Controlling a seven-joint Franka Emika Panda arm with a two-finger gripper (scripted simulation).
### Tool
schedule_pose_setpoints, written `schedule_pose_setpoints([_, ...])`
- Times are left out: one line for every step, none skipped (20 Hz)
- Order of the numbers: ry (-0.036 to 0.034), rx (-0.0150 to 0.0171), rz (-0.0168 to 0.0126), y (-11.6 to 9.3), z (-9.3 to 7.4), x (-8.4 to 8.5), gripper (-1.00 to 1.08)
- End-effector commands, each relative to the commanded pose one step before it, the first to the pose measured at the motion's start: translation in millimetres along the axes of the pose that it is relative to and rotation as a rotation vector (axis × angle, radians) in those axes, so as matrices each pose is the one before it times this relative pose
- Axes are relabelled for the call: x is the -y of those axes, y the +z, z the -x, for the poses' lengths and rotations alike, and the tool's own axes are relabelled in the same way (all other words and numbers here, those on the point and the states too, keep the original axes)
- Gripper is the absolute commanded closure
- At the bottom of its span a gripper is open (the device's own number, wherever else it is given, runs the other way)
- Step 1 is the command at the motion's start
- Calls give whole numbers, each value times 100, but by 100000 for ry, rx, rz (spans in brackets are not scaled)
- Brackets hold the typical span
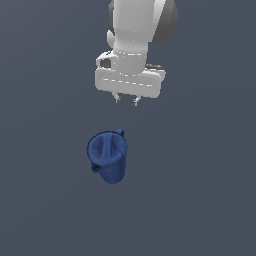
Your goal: Pick up the object and move it to a goal position.
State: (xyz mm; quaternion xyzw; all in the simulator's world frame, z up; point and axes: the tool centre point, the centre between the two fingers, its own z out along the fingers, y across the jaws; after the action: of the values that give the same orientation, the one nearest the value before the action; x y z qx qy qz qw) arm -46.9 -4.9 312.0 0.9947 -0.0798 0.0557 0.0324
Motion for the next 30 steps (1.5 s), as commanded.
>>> schedule_pose_setpoints([4599,-1645,1467,881,-383,-210,-20])
schedule_pose_setpoints([1890,-713,558,365,-151,-66,-20])
schedule_pose_setpoints([1873,-723,526,365,-145,-57,-20])
schedule_pose_setpoints([1853,-731,493,365,-138,-47,-20])
schedule_pose_setpoints([1837,-738,460,364,-131,-38,-20])
schedule_pose_setpoints([1819,-744,426,363,-124,-29,-20])
schedule_pose_setpoints([1802,-748,392,362,-116,-21,-20])
schedule_pose_setpoints([1786,-752,358,362,-108,-13,-20])
schedule_pose_setpoints([1769,-753,323,361,-100,-5,-20])
schedule_pose_setpoints([1753,-754,289,359,-92,3,-20])
schedule_pose_setpoints([1737,-753,254,358,-83,10,-20])
schedule_pose_setpoints([1722,-750,219,357,-74,16,-20])
schedule_pose_setpoints([1707,-747,184,355,-64,22,-20])
schedule_pose_setpoints([1693,-742,149,354,-55,28,-20])
schedule_pose_setpoints([1679,-735,115,352,-45,33,-20])
schedule_pose_setpoints([1664,-727,80,350,-36,38,-20])
schedule_pose_setpoints([1635,-711,45,345,-25,43,-20])
schedule_pose_setpoints([1548,-669,12,327,-15,43,-20])
schedule_pose_setpoints([1452,-622,-16,308,-6,45,-20])
schedule_pose_setpoints([1361,-577,-40,289,2,44,-20])
schedule_pose_setpoints([1271,-533,-59,270,9,43,-20])
schedule_pose_setpoints([1181,-490,-73,251,14,42,-20])
schedule_pose_setpoints([1095,-448,-84,233,18,40,-20])
schedule_pose_setpoints([1009,-407,-91,214,22,38,-20])
schedule_pose_setpoints([925,-369,-95,196,23,35,-20])
schedule_pose_setpoints([840,-331,-96,179,25,33,-20])
schedule_pose_setpoints([759,-295,-95,161,25,29,-20])
schedule_pose_setpoints([677,-260,-91,143,24,26,-20])
schedule_pose_setpoints([594,-225,-85,127,24,25,-20])
schedule_pose_setpoints([516,-194,-77,109,21,20,-20])
